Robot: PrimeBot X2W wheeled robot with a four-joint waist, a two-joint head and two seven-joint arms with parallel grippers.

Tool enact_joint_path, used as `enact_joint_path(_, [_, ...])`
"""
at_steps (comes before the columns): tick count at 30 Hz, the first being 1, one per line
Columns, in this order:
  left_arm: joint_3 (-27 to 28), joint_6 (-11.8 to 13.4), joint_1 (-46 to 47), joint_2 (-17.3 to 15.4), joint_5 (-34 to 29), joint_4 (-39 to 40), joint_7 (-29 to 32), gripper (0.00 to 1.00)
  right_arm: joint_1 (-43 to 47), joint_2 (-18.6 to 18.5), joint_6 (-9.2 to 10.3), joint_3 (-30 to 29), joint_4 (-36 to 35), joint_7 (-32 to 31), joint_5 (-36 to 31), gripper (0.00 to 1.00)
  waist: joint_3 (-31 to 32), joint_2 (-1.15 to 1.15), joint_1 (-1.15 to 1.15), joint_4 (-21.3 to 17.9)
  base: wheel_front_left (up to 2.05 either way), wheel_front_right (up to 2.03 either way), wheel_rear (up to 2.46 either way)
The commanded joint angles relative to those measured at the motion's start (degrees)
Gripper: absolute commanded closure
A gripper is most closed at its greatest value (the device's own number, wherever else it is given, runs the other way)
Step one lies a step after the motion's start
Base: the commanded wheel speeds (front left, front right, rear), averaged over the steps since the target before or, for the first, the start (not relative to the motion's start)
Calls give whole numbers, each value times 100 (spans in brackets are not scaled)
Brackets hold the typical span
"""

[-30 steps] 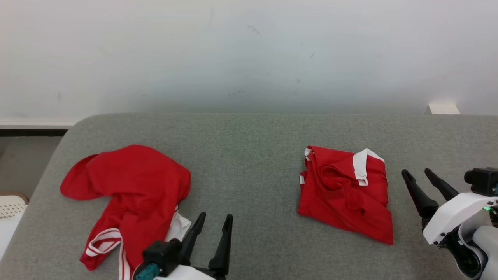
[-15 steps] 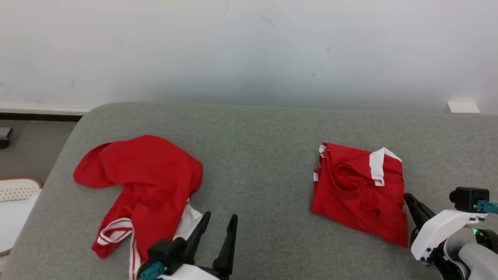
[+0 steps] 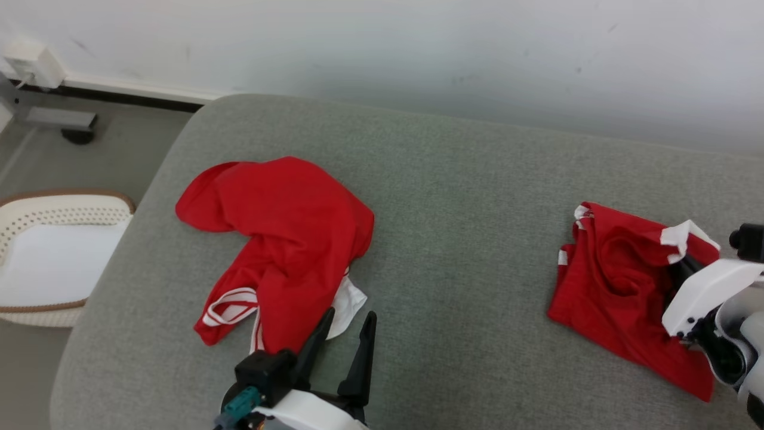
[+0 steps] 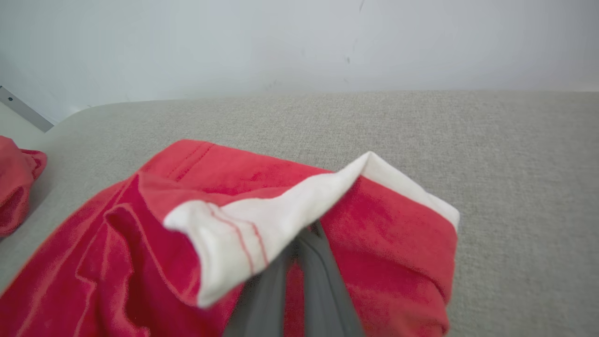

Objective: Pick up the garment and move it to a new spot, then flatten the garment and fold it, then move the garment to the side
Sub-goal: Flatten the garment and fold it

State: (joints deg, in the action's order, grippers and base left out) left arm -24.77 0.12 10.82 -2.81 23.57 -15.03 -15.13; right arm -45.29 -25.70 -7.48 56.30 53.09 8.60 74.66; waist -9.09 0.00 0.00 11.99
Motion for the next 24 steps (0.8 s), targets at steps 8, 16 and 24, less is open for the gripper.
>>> enact_joint_path(8, [-111, 123, 179, -19, 184, 72, -1, 0, -646, -202, -1, 37, 129, -18, 9, 100, -393, 0, 0, 384, 0, 0, 0])
enact_joint_path(16, [-85, 153, 163, -18, 200, 33, -1, 0, -657, -82, -1, 174, -30, 231, 78, 100, -221, 0, 0, 225, 0, 0, 0])
enact_joint_path(24, [-51, 98, 62, -19, 132, -41, -1, 0, -218, -195, -1, 326, -62, 319, 230, 100, 10, 0, 0, -43, 0, 0, 0])
